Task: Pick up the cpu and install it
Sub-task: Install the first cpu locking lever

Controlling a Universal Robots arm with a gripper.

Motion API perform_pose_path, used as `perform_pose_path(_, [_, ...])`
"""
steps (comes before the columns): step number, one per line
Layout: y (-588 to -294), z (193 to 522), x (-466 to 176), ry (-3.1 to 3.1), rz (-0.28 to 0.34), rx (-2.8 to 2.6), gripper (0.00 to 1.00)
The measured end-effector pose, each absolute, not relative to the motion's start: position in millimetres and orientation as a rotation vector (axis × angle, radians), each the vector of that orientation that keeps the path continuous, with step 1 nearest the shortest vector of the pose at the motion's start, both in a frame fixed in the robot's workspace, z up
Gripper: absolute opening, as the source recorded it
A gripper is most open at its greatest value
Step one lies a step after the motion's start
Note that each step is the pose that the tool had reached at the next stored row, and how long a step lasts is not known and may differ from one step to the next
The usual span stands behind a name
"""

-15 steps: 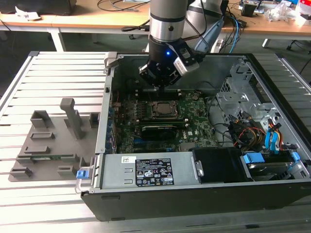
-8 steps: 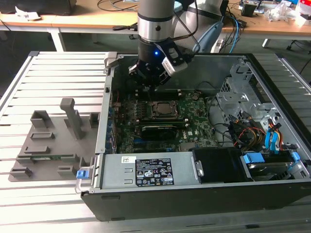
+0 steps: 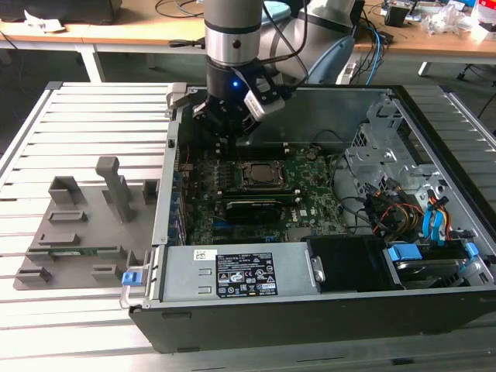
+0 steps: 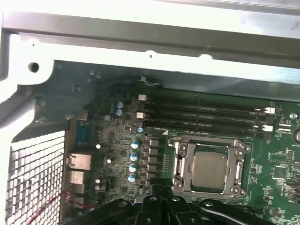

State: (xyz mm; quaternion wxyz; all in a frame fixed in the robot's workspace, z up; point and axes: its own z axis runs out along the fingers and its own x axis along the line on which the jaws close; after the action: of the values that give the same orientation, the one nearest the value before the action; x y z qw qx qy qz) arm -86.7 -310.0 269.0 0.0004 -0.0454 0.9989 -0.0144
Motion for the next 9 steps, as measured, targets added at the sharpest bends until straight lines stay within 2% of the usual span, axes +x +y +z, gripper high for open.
perform_pose_path(4, [-306.4, 268.8, -88.7, 3.136, 0.004, -0.140, 0.11])
perform_pose_path(8, [-303.0, 268.3, -89.4, 3.136, 0.022, -0.138, 0.11])
perform_pose_path(9, [-290.0, 263.4, -89.4, 3.135, 0.028, -0.138, 0.11])
